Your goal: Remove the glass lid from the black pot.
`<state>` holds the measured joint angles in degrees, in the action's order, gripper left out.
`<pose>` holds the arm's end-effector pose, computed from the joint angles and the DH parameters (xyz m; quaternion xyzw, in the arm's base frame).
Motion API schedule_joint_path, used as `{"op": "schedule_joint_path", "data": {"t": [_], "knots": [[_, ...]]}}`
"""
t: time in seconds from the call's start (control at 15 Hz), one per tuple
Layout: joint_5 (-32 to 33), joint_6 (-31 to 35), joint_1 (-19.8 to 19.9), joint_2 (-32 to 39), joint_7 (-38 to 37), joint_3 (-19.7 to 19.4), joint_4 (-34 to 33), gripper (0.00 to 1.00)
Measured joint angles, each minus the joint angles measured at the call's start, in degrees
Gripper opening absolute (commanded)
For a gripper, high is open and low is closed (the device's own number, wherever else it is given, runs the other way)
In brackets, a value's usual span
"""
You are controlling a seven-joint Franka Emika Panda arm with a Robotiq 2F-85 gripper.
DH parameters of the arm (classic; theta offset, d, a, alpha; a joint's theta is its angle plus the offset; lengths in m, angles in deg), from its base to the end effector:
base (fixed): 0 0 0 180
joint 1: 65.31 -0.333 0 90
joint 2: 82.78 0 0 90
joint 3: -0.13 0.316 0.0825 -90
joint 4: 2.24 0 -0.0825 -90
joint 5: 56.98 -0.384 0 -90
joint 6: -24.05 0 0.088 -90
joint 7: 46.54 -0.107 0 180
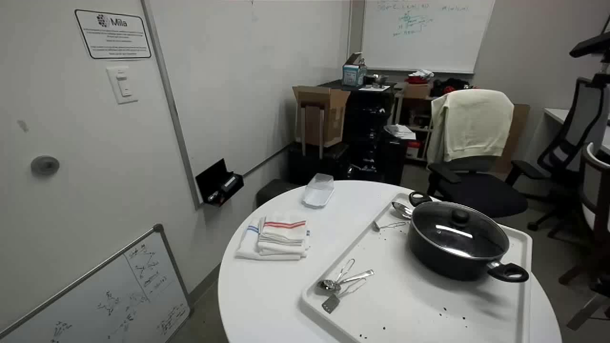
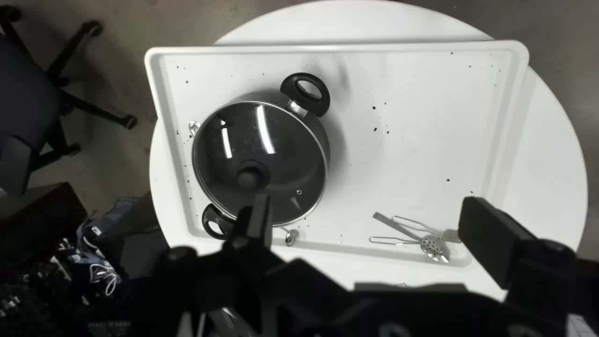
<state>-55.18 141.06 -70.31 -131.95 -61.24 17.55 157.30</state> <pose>0.2866 0.1095 0.4401 0.9903 0.0281 0.0781 0.1111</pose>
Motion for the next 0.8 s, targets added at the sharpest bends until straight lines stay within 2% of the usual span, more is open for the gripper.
{"op": "schedule_joint_path", "data": {"t": [0.8], "knots": [[0.00,-0.06,-0.01,0.33,0.00,-0.60,0.05,1.00]]}}
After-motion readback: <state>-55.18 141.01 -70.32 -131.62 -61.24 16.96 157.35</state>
